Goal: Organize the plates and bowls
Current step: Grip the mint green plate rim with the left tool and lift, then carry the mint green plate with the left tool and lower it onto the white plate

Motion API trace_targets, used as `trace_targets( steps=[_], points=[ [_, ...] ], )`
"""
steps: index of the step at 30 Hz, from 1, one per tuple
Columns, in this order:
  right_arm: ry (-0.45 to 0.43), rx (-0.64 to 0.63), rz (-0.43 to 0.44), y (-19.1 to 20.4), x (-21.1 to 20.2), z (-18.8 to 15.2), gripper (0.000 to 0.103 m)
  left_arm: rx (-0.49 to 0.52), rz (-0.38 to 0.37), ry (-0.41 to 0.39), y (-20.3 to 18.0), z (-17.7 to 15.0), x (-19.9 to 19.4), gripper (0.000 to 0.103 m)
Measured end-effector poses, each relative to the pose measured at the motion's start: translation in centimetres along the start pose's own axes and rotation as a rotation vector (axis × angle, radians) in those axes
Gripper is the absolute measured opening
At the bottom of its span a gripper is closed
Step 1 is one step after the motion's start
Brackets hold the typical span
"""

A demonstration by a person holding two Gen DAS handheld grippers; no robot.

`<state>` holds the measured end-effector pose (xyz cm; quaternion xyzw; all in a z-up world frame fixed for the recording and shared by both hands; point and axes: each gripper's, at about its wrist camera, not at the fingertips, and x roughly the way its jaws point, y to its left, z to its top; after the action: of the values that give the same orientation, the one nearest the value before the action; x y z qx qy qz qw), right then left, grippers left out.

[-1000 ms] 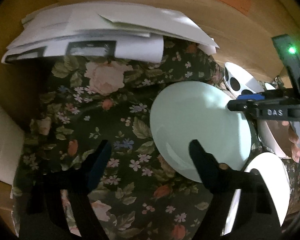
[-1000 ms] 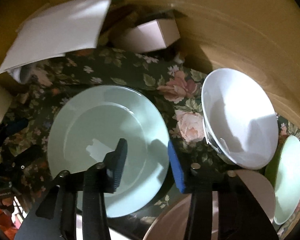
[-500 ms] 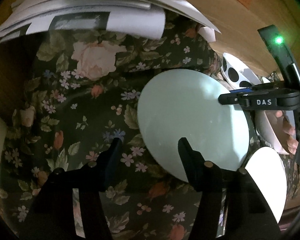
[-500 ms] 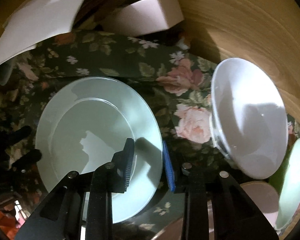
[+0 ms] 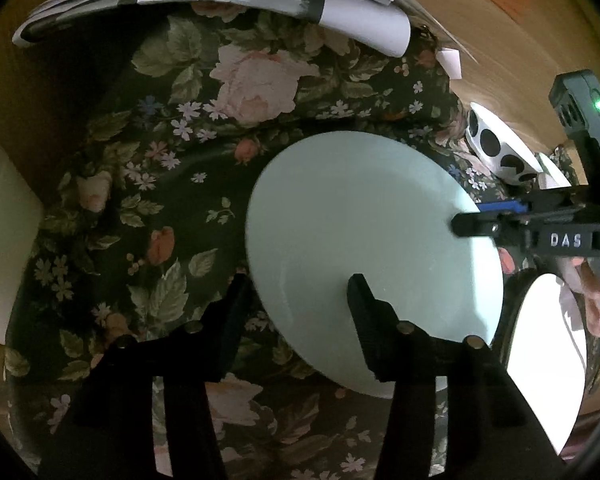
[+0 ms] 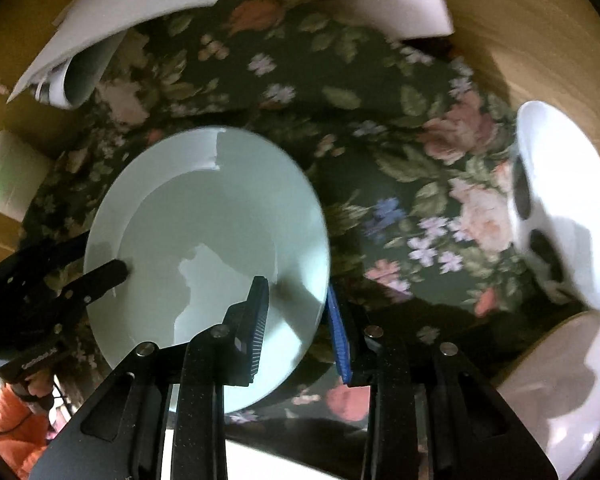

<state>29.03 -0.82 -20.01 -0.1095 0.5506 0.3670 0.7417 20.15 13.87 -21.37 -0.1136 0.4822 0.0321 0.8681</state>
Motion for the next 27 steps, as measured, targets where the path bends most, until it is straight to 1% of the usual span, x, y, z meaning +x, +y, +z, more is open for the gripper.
trace_targets(
  steps=[2,3,5,9,11,14,19,22,27],
  points=[
    [-0.024,-0.025,-0.033,0.9,0.2,-0.3,0.030,0.010,0.000,-0.005,-0.1,0.0,0.0,0.044],
    [-0.033,-0.029,-0.039,1.2,0.2,-0.4,0.030,0.010,0.003,-0.008,0.1,-0.1,-0.2,0.044],
    [-0.044,-0.020,-0.036,1.6,0.4,-0.5,0.030,0.002,0.001,-0.009,0.0,0.0,-0.2,0.043],
    [-0.079,0.000,-0.029,2.3,-0.3,-1.9,0.026,-0.025,-0.011,-0.011,0.5,0.2,-0.6,0.041],
    [-0.098,-0.008,-0.020,1.7,-1.4,-2.5,0.024,-0.038,-0.011,-0.018,0.9,0.2,-0.9,0.041],
    [-0.131,-0.018,-0.017,1.9,-2.2,-3.0,0.022,-0.048,-0.020,-0.039,1.2,0.2,-1.7,0.041],
    [-0.191,-0.012,0.002,2.6,-4.7,-3.6,0.022,-0.028,-0.023,-0.087,0.8,0.0,-3.5,0.041],
    [-0.212,-0.004,0.016,1.5,-4.7,-3.6,0.021,-0.022,-0.032,-0.111,1.0,-0.3,-5.1,0.040],
    [-0.250,0.003,0.024,0.7,-5.6,-4.6,0.021,-0.002,-0.034,-0.139,0.5,-0.8,-6.8,0.040]
  ],
)
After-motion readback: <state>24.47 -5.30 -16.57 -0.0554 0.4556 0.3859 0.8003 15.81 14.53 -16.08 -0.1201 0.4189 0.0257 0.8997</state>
